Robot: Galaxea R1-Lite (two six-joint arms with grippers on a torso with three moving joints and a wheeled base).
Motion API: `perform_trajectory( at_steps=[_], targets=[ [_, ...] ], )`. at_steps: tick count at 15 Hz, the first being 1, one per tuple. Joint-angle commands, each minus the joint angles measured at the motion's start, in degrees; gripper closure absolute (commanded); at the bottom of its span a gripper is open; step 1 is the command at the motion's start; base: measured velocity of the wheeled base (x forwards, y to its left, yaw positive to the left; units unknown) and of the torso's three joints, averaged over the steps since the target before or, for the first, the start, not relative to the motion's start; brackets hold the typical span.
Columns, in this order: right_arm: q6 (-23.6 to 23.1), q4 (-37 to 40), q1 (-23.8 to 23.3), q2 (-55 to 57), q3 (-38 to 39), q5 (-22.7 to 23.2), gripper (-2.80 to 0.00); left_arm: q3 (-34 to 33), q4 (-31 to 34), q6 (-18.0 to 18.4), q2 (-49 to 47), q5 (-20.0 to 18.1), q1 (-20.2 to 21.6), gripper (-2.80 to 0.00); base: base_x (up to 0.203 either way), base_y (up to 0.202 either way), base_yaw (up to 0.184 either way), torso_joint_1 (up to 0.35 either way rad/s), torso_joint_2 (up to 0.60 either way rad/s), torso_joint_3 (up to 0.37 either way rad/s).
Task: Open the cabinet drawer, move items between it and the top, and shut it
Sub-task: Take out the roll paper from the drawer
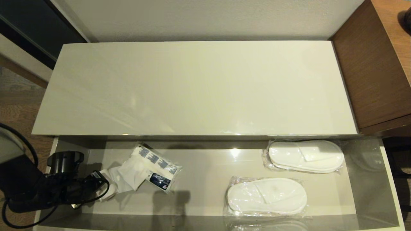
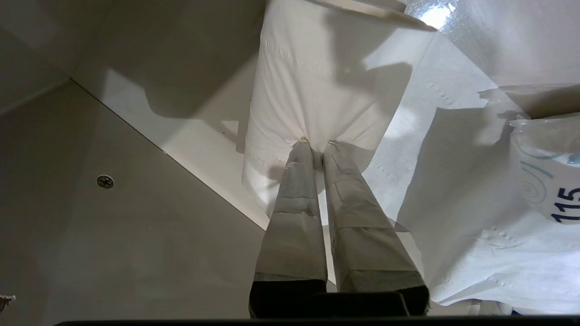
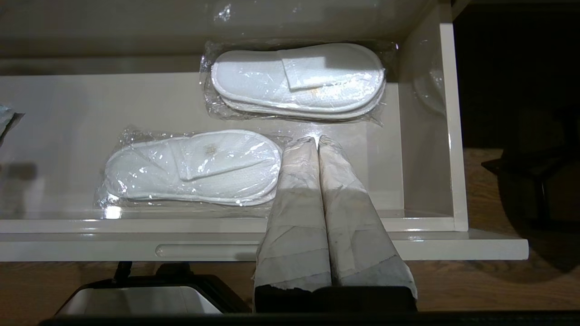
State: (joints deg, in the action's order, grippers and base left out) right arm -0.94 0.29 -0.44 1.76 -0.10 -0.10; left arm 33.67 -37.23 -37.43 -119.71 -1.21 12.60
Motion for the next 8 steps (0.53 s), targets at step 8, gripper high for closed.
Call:
perform_trajectory(
  at_steps=[8],
  targets=[
    [-0.03, -0.02, 0.0, 0.03, 0.01, 0.01, 0.0, -3.98, 10.48, -0.06, 26.13, -4.54, -0.16, 0.0, 0.0, 0.0, 0.0, 0.0, 0.0, 0.0]
  ],
)
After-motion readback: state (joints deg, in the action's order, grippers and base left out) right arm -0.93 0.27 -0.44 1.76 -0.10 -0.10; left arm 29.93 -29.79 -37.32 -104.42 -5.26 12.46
